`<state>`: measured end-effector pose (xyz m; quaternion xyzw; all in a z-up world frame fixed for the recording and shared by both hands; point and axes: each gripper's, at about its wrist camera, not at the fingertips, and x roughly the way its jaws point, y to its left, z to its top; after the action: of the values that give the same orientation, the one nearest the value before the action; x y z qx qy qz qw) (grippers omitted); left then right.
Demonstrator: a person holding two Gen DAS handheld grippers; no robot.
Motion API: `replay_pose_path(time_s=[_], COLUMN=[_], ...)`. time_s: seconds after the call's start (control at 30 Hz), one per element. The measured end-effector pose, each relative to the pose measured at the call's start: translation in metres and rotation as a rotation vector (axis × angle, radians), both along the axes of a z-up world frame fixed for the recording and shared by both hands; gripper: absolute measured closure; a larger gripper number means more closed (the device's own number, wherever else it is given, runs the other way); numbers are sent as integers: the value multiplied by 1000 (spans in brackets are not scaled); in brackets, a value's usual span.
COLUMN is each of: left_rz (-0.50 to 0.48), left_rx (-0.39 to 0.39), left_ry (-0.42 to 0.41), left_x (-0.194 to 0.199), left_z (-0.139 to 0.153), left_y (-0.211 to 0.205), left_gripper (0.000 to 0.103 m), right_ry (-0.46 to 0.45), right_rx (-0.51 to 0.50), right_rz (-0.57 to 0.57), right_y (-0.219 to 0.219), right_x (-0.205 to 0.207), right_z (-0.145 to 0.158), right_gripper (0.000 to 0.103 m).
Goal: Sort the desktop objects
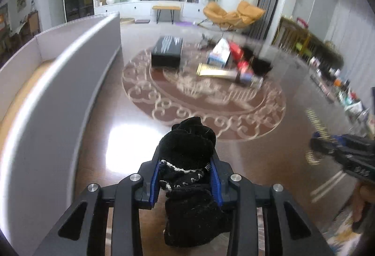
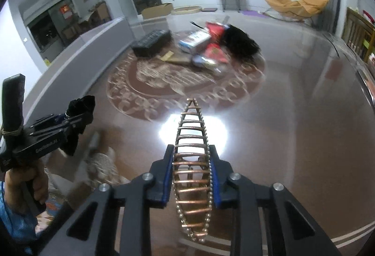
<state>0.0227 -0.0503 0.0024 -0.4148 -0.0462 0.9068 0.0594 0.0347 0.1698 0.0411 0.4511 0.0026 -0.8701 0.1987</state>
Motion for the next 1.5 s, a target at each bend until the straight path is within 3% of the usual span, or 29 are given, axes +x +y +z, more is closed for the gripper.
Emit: replay_pose_path(time_s=[0.17,0.33,0.5,0.67,0.73,0.77,0.8,0.83,0.87,0.93,1.1,1.17,1.23,1.33,1.4,1.5], left_rz=[64,215,373,414,444,462,476,486,492,495,484,446,369,221,110,-39], left_rx=[88,33,-28,-85,-144,-170,-174,-172,-169,-152,-158,-161,-154,-117,-92,-50], left_ry=[70,118,17,-132,-176,-188,-187,-179,-165,-122,-8,46,107,167,176,125], left_x=[21,32,25,14,14,14,15,17,18,22,33,41,46,51,51,42], left_z=[67,108,93,55,45,41,40,40,41,48,72,87,104,121,126,114], left_y=[-56,-148,-238,-273,-276,-277,-278,-278,-278,-274,-240,-219,-183,-123,-83,-21], left_gripper=[68,68,68,67,62,49,27,19,16,16,15,15,12,1,0,0], right_ry=[46,100,112,8,-20,-26,-37,-46,-54,-61,23,79,124,128,96,60], right_rx=[-88,-185,-209,-127,-85,-76,-90,-109,-144,-190,-204,-173,-106,33,156,201], right_rz=[95,267,445,521,515,502,494,489,488,492,426,365,277,156,58,-55], right_y=[-61,-160,-285,-376,-391,-395,-395,-393,-388,-378,-320,-286,-244,-173,-123,-59], right_x=[-12,-19,-20,-31,-35,-37,-38,-38,-38,-38,-33,-32,-34,-39,-45,-48], right_z=[48,95,110,72,57,52,50,49,51,55,70,70,63,27,-3,-29], right_gripper=[75,75,75,75,72,63,58,45,29,17,13,2,0,0,0,0])
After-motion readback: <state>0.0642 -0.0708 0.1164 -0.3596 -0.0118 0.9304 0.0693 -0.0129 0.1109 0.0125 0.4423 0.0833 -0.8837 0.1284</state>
